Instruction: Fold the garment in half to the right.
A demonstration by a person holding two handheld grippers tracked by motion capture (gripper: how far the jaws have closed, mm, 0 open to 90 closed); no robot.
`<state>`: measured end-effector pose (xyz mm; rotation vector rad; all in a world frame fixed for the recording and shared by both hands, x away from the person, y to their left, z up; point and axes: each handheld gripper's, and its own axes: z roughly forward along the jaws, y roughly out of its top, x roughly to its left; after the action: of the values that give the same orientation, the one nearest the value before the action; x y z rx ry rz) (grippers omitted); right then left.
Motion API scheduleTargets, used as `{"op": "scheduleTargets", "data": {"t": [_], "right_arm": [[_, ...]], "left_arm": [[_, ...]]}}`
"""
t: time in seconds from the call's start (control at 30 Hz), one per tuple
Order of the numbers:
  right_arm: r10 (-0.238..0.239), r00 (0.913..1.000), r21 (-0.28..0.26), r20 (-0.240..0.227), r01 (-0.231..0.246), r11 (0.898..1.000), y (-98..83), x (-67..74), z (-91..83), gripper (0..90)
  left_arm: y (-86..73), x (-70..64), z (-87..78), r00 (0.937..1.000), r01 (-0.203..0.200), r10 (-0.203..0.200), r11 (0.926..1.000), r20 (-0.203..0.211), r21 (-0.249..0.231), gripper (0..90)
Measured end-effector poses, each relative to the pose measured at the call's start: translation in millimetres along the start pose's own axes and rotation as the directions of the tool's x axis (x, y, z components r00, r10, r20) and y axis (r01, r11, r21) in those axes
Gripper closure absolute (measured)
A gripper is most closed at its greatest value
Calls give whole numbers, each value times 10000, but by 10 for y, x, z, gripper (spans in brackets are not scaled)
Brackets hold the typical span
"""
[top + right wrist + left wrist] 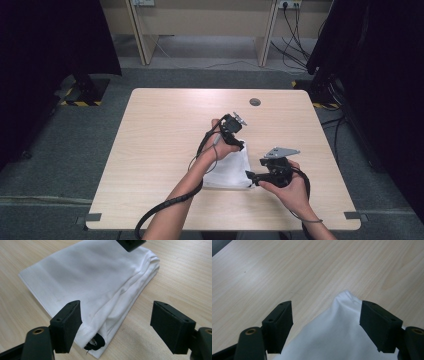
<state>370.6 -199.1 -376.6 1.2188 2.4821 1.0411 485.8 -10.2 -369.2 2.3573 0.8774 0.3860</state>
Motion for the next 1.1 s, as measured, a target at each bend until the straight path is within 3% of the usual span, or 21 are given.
{"op": "scheduleTargets", "data": {"t": [0.7, 0.77, 0.93, 1.1], "right_arm": [[201, 9997, -369, -110, -205, 9991, 24, -96, -71, 174], [220, 9997, -403, -90, -223, 9989, 26, -111, -81, 170], [233, 9997, -514, -58, -236, 9984, 34, -153, -117, 164], [258, 9996, -560, 64, -254, 9981, 46, -197, -150, 159]], "left_arm": [[-315, 276, -333, 9979, 578, -595, 9965, -272, -606, 221], [-361, 298, -375, 9959, 867, -884, 9933, -181, -766, 222], [-460, 351, -457, 9946, 987, -1012, 9906, -224, -945, 222], [-556, 375, -530, 9923, 1234, -1236, 9854, 57, -1175, 217]]}}
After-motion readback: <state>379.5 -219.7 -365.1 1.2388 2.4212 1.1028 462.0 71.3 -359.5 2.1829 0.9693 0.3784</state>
